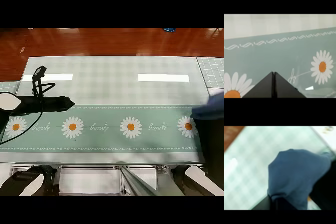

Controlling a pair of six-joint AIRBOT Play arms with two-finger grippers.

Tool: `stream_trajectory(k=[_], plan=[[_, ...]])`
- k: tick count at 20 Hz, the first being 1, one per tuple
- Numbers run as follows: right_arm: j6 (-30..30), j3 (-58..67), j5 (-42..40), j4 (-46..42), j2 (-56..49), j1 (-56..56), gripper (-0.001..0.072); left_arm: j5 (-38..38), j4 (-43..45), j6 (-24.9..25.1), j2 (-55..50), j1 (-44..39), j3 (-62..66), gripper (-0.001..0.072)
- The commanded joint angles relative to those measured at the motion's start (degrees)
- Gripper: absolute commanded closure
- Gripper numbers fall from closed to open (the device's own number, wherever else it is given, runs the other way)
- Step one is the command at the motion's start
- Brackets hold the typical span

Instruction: Fold the shirts.

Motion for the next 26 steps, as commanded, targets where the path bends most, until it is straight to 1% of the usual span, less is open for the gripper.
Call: stream_trajectory(k=[1,3,4,6,7,8,9,11,13,14,15,16,18,19,20,21,23,24,26], plan=[[-2.84,-0.98,7.85,-8.04,2.91,-9.42,0.0693,2.89,0.02,0.15,-0.04,-0.02,0.00,0.0679],[-4.28,-5.51,7.89,-12.50,6.16,-13.88,0.0692,4.04,0.00,0.15,-0.09,-0.02,0.00,0.0679],[-5.14,-9.42,7.87,-17.31,8.33,-15.61,0.0691,4.57,-0.07,0.15,-0.24,-0.02,0.00,0.0679],[-4.55,-18.34,7.85,-24.44,12.39,-17.68,0.0686,5.33,-0.11,0.15,-0.74,-0.02,0.00,0.0679],[-3.45,-22.80,7.82,-28.63,14.34,-17.73,0.0542,5.38,-0.11,0.15,-1.07,-0.02,0.00,0.0679],[-3.15,-26.38,7.82,-31.54,15.74,-17.73,0.0320,5.35,-0.11,0.15,-1.40,-0.02,0.00,0.0679],[-2.86,-29.35,7.82,-33.27,16.70,-17.73,0.0300,5.35,-0.11,0.15,-1.81,-0.02,0.00,0.0679],[-2.82,-31.39,7.82,-32.72,16.70,-17.57,0.0300,5.57,-0.11,0.15,-2.93,-0.02,0.02,0.0679],[-3.06,-31.06,6.60,-29.35,15.87,-17.57,0.0309,7.63,-0.11,0.17,-4.37,-0.02,0.07,0.0679],[-3.39,-30.58,5.60,-24.96,15.30,-17.57,0.0400,9.73,-0.09,0.24,-5.11,0.02,0.72,0.0679],[-3.74,-29.40,3.89,-18.34,14.38,-17.57,0.0567,10.01,-0.11,1.51,-5.88,0.39,2.54,0.0679],[-3.87,-28.11,1.38,-10.43,13.42,-17.55,0.0688,9.70,-0.07,2.14,-6.67,0.61,5.40,0.0679],[-3.85,-25.62,-7.63,10.08,11.32,-16.63,0.0690,9.49,-0.09,2.14,-8.22,0.74,13.51,0.0680],[-4.02,-24.37,-13.40,17.99,10.45,-13.35,0.0690,8.76,-0.11,2.05,-9.31,0.48,18.16,0.0680],[-5.38,-23.12,-18.69,22.60,9.66,-8.22,0.0691,7.23,-0.09,2.05,-10.99,-0.17,23.65,0.0680],[-6.43,-21.42,-23.45,24.06,8.57,-0.76,0.0691,5.20,-0.07,1.86,-12.83,-1.22,28.87,0.0680],[-9.11,-17.84,-29.57,20.44,5.05,17.33,0.0691,-0.55,0.35,1.42,-17.25,-4.20,38.95,0.0681],[-9.99,-16.55,-31.67,16.59,2.93,26.58,0.0690,-4.04,1.99,-0.94,-19.26,-5.88,43.28,0.0681],[-10.91,-14.78,-33.57,3.58,-2.19,44.30,0.0690,-8.87,7.39,-4.85,-21.22,-9.44,47.17,0.0681]])
